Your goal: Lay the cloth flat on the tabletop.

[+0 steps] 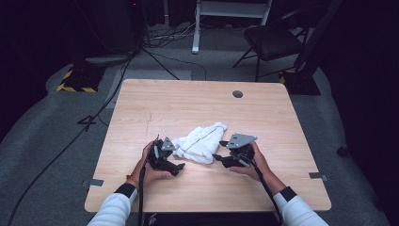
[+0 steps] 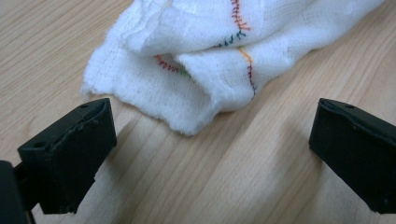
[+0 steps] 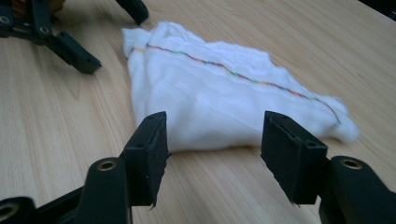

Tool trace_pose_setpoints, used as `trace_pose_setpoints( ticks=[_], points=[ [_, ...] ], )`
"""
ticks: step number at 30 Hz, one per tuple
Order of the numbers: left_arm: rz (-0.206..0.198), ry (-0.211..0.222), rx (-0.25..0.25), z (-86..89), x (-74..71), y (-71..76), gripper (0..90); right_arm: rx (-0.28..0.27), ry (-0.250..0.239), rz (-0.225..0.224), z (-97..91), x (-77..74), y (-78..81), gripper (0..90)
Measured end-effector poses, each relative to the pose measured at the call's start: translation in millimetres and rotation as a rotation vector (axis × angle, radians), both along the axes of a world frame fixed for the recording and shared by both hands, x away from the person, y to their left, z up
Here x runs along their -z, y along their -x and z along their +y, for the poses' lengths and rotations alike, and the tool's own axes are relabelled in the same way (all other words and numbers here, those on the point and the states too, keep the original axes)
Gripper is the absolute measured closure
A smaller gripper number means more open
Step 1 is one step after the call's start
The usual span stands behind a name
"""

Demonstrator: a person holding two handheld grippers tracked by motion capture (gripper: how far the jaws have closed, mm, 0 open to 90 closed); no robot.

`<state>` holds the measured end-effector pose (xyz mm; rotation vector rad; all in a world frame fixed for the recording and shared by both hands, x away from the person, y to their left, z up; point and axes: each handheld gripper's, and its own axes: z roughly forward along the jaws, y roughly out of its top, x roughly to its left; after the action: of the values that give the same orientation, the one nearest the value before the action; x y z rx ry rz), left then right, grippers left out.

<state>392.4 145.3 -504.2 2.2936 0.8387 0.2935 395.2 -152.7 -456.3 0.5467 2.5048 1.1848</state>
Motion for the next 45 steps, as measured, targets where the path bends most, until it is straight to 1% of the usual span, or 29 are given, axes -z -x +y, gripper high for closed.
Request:
trace_pose_setpoints(
  ticks=[1,4,5,6,7,8,10,12,14,15,16,17,18,19,20,23,24,27,29,31,32,34,36,37,38,39,41,43,45],
  points=[
    [-0.006,0.003,-0.002,-1.5,0.1,-0.5,1.0,0.000,0.000,0.000,0.0,0.0,0.0,40.6],
    [-0.010,0.014,0.005,-3.3,-0.5,-1.5,5.4,-0.030,0.004,0.003,17.8,2.3,-1.2,39.6],
    [-0.020,0.025,0.002,-2.5,-1.2,-0.9,9.5,-0.042,0.018,0.004,27.0,5.3,-1.7,40.2],
    [-0.020,0.025,0.002,-2.5,-1.2,-0.9,16.2,-0.042,0.018,0.004,27.0,5.3,-1.7,40.2],
    [-0.031,0.039,-0.003,-1.6,-1.6,-0.4,16.2,-0.043,0.030,0.003,30.8,7.4,-2.1,40.7],
    [-0.038,0.046,-0.013,-0.7,-1.9,-0.9,24.8,-0.044,0.044,0.003,34.1,9.6,-2.5,41.0],
    [-0.044,0.055,-0.016,0.8,-2.2,-1.8,34.1,-0.052,0.075,0.005,38.2,13.9,-3.3,44.6],
    [-0.051,0.060,-0.010,2.7,-2.4,-2.2,43.5,-0.044,0.110,0.007,39.7,16.8,-3.1,49.8],
    [-0.050,0.063,-0.002,4.1,-2.8,-2.5,50.0,-0.035,0.134,0.007,37.0,17.3,-3.1,57.8],
    [-0.050,0.062,-0.001,4.8,-3.1,-2.8,53.6,-0.031,0.128,0.010,34.4,16.6,-3.9,62.7],
    [-0.051,0.061,0.003,5.6,-3.4,-3.2,60.9,-0.022,0.120,0.022,27.6,14.5,-5.5,71.6],
    [-0.051,0.060,0.008,5.7,-3.7,-3.5,64.5,-0.021,0.125,0.022,23.9,13.4,-5.8,74.2],
    [-0.053,0.056,0.013,5.4,-4.0,-3.3,64.5,-0.021,0.125,0.022,23.9,13.4,-5.8,74.2],
    [-0.052,0.052,0.015,4.8,-4.4,-2.8,68.5,-0.008,0.119,0.025,16.0,10.6,-5.3,79.0],
    [-0.053,0.046,0.025,4.3,-5.0,-2.3,68.5,-0.008,0.119,0.025,16.0,10.6,-5.3,79.0],
    [-0.047,0.039,0.043,3.2,-6.0,-0.7,74.1,0.005,0.112,0.029,-0.3,4.7,-1.4,82.1],
    [-0.046,0.037,0.048,3.0,-6.3,-0.3,74.1,0.005,0.112,0.029,-0.3,4.7,-1.4,82.1],
    [-0.040,0.032,0.064,0.7,-7.1,2.1,76.1,0.013,0.121,0.024,-12.3,3.4,4.0,82.3],
    [-0.044,0.015,0.075,-1.4,-8.1,3.5,76.9,0.029,0.118,0.024,-21.0,4.0,7.0,82.3],
    [-0.039,0.015,0.082,-2.4,-8.4,4.4,77.9,0.055,0.111,0.035,-35.2,5.3,10.3,83.5],
    [-0.039,0.014,0.081,-2.8,-8.6,4.9,77.9,0.055,0.111,0.035,-35.2,5.3,10.3,83.5],
    [-0.035,0.013,0.082,-2.7,-8.8,5.3,78.1,0.091,0.114,0.026,-45.3,5.6,12.8,85.5],
    [-0.032,0.014,0.081,-3.2,-9.0,6.4,78.3,0.113,0.095,0.036,-56.1,5.3,13.6,85.8],
    [-0.029,0.014,0.086,-3.8,-9.3,7.0,78.6,0.136,0.075,0.055,-67.1,7.2,14.6,82.1],
    [-0.028,0.011,0.092,-4.5,-9.5,8.0,78.6,0.136,0.075,0.055,-67.1,7.2,14.6,82.1],
    [-0.028,0.008,0.100,-5.2,-9.7,9.1,79.2,0.136,0.071,0.050,-71.2,8.1,15.8,78.9],
    [-0.024,0.009,0.109,-6.6,-9.8,12.3,79.3,0.139,0.067,0.046,-71.0,7.5,16.1,76.9],
    [-0.024,0.002,0.126,-8.7,-10.4,17.6,79.4,0.125,0.062,0.017,-64.1,4.5,17.3,69.4],
    [-0.024,-0.001,0.134,-9.3,-10.7,18.7,79.4,0.122,0.067,0.007,-60.5,4.1,18.1,67.1]
  ],
)
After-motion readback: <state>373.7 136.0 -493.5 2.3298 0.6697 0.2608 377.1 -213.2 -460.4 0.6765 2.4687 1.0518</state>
